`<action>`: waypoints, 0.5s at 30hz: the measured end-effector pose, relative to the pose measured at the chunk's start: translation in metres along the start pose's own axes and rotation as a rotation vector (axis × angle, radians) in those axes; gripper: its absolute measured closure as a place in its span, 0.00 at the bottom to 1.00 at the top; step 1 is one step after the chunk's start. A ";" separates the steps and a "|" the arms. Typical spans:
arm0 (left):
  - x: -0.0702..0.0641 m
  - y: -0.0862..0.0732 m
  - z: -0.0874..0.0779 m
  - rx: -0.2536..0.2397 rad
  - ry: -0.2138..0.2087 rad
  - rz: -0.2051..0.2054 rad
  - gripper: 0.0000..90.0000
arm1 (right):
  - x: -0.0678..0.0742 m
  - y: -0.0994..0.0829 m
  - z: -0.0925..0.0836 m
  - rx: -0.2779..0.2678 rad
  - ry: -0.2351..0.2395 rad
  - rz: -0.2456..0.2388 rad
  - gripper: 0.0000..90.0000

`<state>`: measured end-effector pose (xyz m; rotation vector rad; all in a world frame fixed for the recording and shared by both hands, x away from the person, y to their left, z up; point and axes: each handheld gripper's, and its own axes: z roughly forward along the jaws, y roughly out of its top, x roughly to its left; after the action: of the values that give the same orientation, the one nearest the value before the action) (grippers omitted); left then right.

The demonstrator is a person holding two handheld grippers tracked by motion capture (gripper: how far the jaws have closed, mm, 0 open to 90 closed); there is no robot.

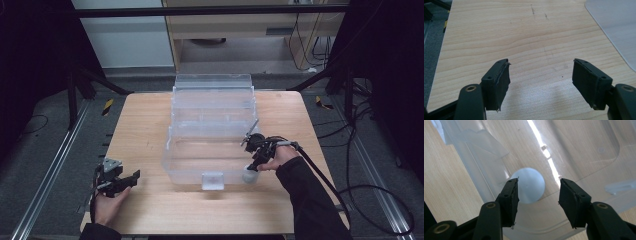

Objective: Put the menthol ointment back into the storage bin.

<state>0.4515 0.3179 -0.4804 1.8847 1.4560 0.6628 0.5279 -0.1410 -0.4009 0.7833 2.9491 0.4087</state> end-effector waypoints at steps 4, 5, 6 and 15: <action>0.000 0.000 0.000 0.000 0.000 0.000 0.33 | 0.000 -0.002 -0.006 -0.039 -0.009 0.012 0.51; 0.000 0.000 0.000 0.000 0.000 -0.001 0.33 | 0.000 -0.003 -0.008 -0.050 -0.012 0.016 0.50; 0.000 0.000 0.000 -0.001 0.000 -0.001 0.33 | 0.000 -0.005 -0.014 -0.099 -0.024 0.046 0.44; 0.000 0.000 0.000 0.003 0.000 0.000 0.33 | -0.004 -0.043 -0.047 -0.432 -0.134 0.234 0.31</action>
<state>0.4514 0.3178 -0.4809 1.8873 1.4572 0.6611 0.5048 -0.1896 -0.3676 1.0411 2.5145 0.9280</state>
